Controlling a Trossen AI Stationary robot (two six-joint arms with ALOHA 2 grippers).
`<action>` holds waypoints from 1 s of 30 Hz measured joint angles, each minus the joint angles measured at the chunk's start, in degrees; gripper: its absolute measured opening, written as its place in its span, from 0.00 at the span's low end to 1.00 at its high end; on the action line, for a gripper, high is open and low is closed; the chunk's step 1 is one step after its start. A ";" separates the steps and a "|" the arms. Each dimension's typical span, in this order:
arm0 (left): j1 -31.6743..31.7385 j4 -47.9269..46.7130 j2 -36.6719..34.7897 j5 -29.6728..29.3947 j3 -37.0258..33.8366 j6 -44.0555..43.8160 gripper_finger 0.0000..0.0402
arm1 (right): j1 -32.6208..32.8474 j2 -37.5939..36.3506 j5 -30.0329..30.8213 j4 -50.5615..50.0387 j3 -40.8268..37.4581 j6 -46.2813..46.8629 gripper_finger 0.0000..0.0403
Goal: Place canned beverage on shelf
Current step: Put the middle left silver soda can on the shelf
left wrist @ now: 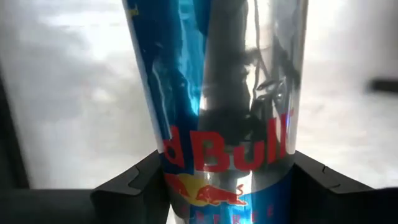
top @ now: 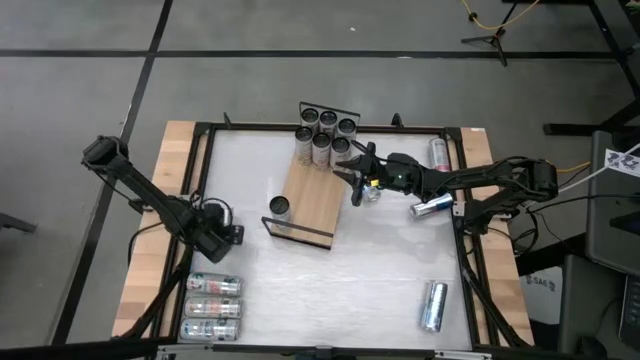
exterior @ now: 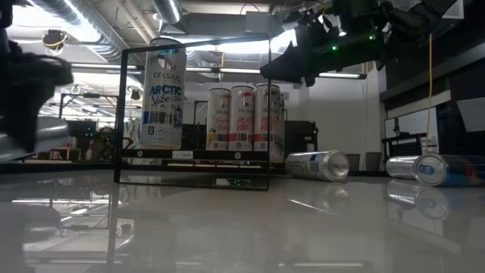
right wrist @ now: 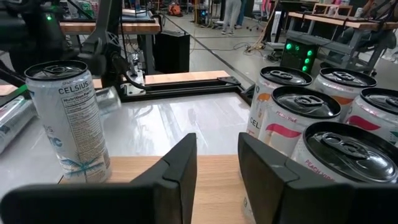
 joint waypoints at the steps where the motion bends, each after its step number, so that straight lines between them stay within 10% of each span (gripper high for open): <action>1: 0.00 0.03 -0.91 -1.93 0.00 -0.28 0.53 | 0.00 0.00 0.00 0.05 0.00 0.02 0.28; 30: 9.52 5.19 -6.53 -58.86 0.15 15.10 0.53 | -0.01 0.02 -0.02 -20.31 15.74 2.92 0.28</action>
